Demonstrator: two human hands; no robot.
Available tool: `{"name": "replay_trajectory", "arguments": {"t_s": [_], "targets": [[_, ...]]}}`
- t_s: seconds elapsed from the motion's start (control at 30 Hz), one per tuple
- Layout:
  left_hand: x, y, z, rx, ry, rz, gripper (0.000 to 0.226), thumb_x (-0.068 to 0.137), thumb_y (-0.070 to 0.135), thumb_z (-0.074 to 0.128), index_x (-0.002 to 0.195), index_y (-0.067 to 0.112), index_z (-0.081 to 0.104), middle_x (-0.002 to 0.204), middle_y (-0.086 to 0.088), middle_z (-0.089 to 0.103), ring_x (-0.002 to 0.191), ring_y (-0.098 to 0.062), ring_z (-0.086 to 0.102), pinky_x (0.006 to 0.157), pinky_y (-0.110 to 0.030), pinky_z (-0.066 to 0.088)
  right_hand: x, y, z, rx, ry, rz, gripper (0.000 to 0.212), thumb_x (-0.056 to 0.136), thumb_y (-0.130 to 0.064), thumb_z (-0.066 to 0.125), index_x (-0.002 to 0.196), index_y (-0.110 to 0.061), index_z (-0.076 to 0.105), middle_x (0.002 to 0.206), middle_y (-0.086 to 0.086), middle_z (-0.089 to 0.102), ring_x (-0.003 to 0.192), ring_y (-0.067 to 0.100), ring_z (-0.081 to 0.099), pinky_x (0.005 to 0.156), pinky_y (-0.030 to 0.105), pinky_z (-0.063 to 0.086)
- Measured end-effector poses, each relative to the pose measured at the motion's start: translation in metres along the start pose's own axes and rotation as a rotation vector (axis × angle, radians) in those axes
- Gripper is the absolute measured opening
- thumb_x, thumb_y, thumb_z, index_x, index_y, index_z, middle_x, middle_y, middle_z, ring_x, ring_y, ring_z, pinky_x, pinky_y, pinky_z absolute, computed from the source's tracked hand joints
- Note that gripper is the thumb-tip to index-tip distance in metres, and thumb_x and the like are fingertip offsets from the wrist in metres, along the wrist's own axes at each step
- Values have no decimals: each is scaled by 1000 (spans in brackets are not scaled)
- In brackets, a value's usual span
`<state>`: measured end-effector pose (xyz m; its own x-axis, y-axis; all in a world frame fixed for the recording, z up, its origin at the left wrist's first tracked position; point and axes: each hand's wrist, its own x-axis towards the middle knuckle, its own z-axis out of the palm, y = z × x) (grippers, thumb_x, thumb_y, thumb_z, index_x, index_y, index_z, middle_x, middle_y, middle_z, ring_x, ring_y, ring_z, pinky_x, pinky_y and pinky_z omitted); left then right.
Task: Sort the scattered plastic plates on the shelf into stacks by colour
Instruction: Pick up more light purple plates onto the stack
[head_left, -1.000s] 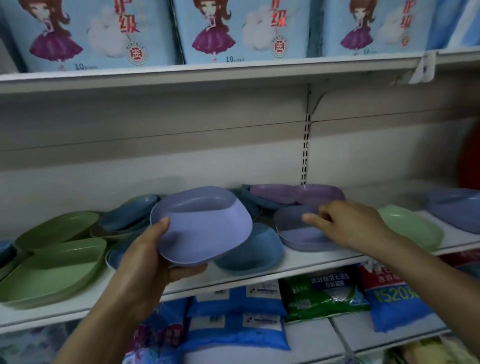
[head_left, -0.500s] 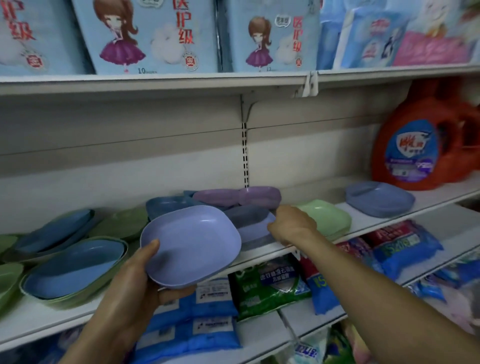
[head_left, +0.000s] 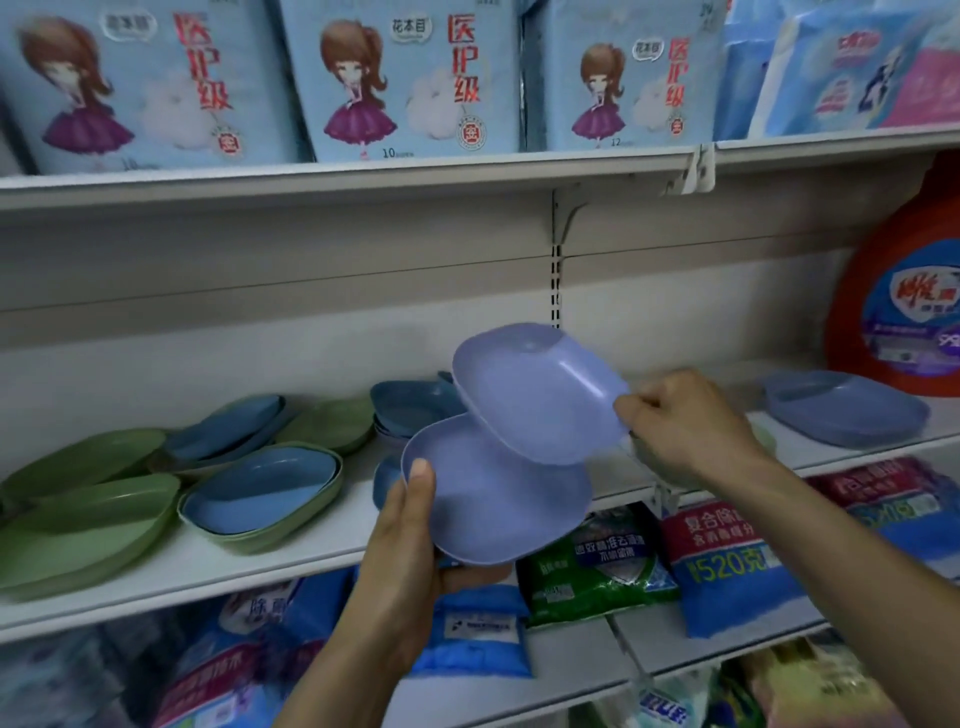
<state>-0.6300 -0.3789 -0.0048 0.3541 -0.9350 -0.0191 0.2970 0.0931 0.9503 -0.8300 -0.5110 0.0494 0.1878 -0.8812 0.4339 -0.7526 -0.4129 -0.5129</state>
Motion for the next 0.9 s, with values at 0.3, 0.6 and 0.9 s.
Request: {"name": "replay_trajectory", "arguments": {"t_s": [0.3, 0.6, 0.9], "targets": [[-32, -5, -29, -43, 52, -40, 49, 86, 55, 48, 127, 28, 50, 125, -4, 58, 91, -29, 71, 61, -42, 59, -61, -47, 38, -240, -293, -58, 41, 80, -31, 55, 49, -14, 33, 45, 1, 28, 46, 17, 31, 48, 27, 23], [-51, 9, -99, -104, 260, -98, 24, 97, 20, 46, 120, 25, 52, 114, -6, 56, 93, -36, 61, 50, -43, 56, -57, -96, 69, 209, -615, 37, 57, 94, -45, 43, 47, -15, 56, 35, -5, 50, 39, 11, 44, 57, 26, 38], [-54, 31, -147, -115, 406, -41, 25, 96, 21, 46, 121, 19, 49, 114, -10, 54, 96, -46, 61, 55, -49, 58, 24, -60, 124, -309, -577, -7, 35, 93, -47, 46, 102, -15, 60, 91, 0, 59, 85, 18, 58, 69, 29, 46]]}}
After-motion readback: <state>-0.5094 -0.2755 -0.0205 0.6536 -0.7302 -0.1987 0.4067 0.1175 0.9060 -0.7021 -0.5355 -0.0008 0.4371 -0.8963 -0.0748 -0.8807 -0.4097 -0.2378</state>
